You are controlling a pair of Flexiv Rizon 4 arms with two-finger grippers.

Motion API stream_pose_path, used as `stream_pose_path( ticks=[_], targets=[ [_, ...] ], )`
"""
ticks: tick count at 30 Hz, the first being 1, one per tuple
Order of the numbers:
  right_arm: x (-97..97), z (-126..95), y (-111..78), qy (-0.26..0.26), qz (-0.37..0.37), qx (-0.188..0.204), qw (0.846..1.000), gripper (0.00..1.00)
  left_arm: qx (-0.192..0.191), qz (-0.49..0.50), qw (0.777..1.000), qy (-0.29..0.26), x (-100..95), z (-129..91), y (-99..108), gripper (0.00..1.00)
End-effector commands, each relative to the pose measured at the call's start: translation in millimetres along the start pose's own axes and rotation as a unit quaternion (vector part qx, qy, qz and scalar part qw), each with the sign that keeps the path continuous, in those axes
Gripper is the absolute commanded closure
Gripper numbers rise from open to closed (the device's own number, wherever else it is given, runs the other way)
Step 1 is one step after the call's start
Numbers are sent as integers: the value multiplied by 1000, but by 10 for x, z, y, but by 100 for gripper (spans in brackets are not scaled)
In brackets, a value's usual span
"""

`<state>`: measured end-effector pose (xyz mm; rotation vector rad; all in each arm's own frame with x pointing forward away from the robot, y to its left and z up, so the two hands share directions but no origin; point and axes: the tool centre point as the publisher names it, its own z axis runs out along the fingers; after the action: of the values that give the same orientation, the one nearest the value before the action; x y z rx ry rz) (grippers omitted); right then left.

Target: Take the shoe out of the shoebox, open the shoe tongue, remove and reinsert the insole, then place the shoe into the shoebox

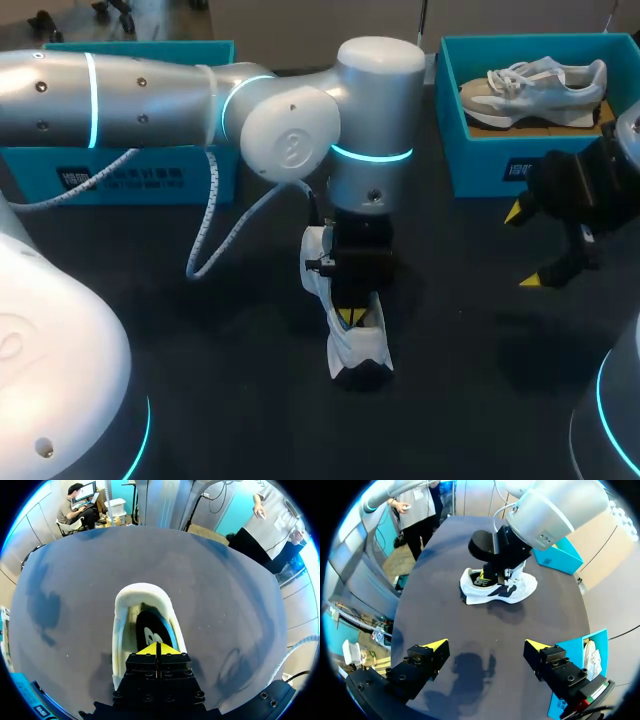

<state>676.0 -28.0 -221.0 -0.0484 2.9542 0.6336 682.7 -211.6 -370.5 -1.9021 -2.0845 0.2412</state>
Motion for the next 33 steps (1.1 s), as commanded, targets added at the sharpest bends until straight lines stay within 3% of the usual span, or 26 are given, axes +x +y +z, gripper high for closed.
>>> stream_pose_path(
  ticks=[1, 8, 33],
  targets=[
    [4, 15, 1, -1, 0, 1, 1000, 0, -8, -5, 1000, 2, 66, -129, 18, 100],
    [4, 15, 1, -1, 0, 1, 1000, 0, -14, -12, 1000, 12, 131, -217, 17, 100],
    [4, 15, 1, -1, 0, 1, 1000, 0, 17, -1, 999, 31, 84, 74, -21, 100]
  ],
)
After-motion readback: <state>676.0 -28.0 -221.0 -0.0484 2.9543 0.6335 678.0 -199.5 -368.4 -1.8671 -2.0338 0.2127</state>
